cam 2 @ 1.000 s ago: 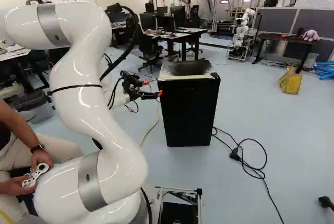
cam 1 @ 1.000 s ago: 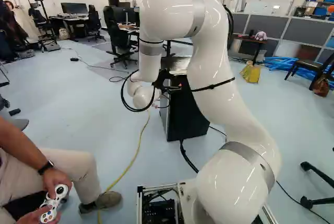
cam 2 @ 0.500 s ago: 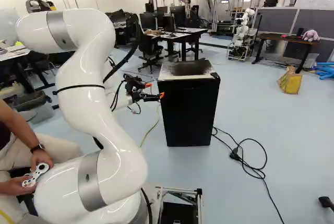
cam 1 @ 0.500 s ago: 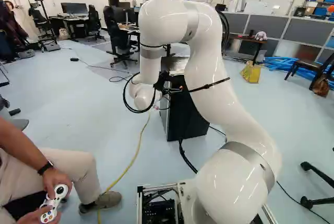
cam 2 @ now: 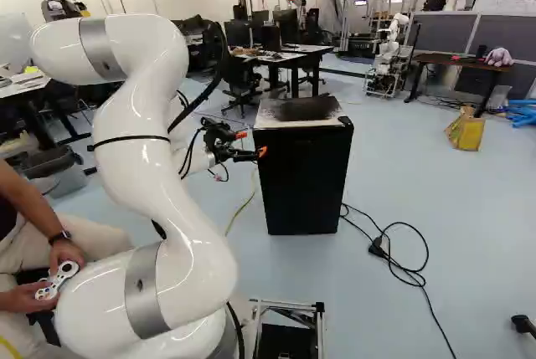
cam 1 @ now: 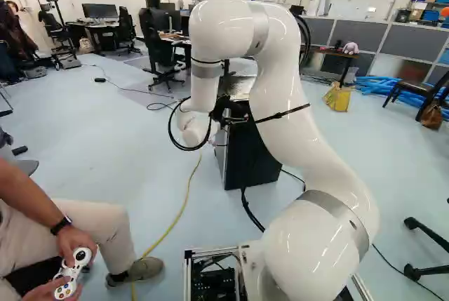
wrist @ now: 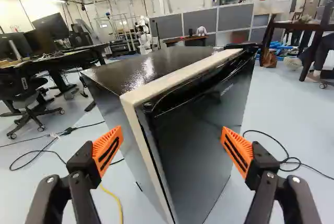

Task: Grab a drink from the fridge

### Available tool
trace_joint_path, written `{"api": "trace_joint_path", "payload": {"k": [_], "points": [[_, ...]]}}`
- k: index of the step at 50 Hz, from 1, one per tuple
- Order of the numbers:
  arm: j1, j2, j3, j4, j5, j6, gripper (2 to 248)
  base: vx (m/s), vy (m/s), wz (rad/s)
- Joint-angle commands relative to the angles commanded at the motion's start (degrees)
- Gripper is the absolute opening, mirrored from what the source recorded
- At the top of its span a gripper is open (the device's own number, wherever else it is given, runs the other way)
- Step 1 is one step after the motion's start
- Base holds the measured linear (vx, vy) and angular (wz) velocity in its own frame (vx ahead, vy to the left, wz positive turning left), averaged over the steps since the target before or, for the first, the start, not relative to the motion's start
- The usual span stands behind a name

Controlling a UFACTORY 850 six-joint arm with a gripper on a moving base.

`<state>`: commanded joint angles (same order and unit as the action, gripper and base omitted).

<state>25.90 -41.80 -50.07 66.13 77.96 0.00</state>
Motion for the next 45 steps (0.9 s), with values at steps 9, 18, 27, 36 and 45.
{"api": "trace_joint_path", "payload": {"k": [9, 18, 27, 36, 45], "points": [[-0.3, -0.1, -0.2, 0.0, 0.5, 0.0, 247, 0.0, 0.0, 0.0], [-0.6, -0.2, -0.4, 0.0, 1.0, 0.0, 247, 0.0, 0.0, 0.0], [-0.9, -0.2, -0.4, 0.0, 1.1, 0.0, 247, 0.0, 0.0, 0.0], [-1.1, -0.2, -0.4, 0.0, 1.1, 0.0, 247, 0.0, 0.0, 0.0], [-1.4, -0.3, -0.6, 0.0, 1.1, 0.0, 247, 0.0, 0.0, 0.0]]}}
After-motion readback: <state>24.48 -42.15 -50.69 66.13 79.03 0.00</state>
